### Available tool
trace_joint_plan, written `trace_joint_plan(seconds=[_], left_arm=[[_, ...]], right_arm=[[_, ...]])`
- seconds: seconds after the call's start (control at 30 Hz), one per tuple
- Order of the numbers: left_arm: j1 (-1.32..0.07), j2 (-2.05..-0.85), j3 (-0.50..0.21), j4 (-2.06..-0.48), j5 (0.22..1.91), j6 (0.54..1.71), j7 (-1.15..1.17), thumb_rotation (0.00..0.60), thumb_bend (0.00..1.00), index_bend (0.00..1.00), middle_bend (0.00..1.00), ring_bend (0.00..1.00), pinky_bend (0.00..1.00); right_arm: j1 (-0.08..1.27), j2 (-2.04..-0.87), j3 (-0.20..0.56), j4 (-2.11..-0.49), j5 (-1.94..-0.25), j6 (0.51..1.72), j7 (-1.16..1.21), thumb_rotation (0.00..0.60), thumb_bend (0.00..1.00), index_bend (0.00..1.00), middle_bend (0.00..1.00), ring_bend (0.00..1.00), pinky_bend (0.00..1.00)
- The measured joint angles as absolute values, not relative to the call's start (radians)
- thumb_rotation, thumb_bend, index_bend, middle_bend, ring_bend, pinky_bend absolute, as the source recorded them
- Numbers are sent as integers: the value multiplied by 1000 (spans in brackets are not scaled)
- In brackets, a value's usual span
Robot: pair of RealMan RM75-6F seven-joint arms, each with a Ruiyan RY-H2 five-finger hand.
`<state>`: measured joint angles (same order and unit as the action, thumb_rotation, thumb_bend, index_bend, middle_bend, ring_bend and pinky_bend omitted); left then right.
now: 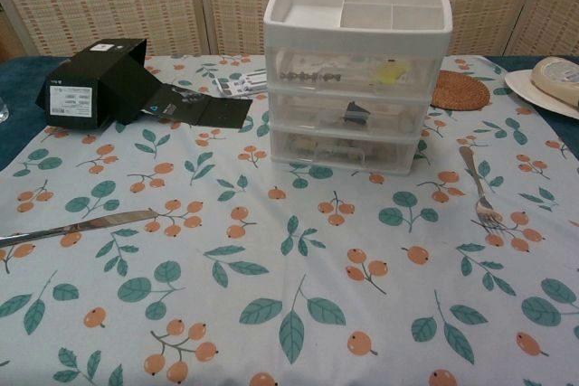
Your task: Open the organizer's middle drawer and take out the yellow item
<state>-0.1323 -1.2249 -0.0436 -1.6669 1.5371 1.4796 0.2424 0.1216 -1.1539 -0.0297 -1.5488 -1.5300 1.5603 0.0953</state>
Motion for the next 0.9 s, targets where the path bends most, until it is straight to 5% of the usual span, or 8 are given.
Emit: trace_joint_plan(seconds=[0.53, 0.8, 0.9], left_arm=[[-121, -1219, -37, -1667, 1533, 1491, 238, 600, 219, 229, 106, 133, 81], [-118, -1220, -34, -1661, 1533, 1494, 227, 600, 219, 230, 106, 133, 81], [-116, -1220, -33, -1657, 1534, 1498, 221, 600, 219, 230, 106, 133, 81]], right_arm=[[124, -1129, -23, -1593, -1544, 1488, 138, 600, 319, 230, 266, 190, 245], [168, -1103, -19, -1673, -1553, 1393, 194, 600, 319, 230, 445, 480, 730], [196, -1091, -17, -1720, -1535, 1318, 245, 600, 335, 228, 511, 614, 834]])
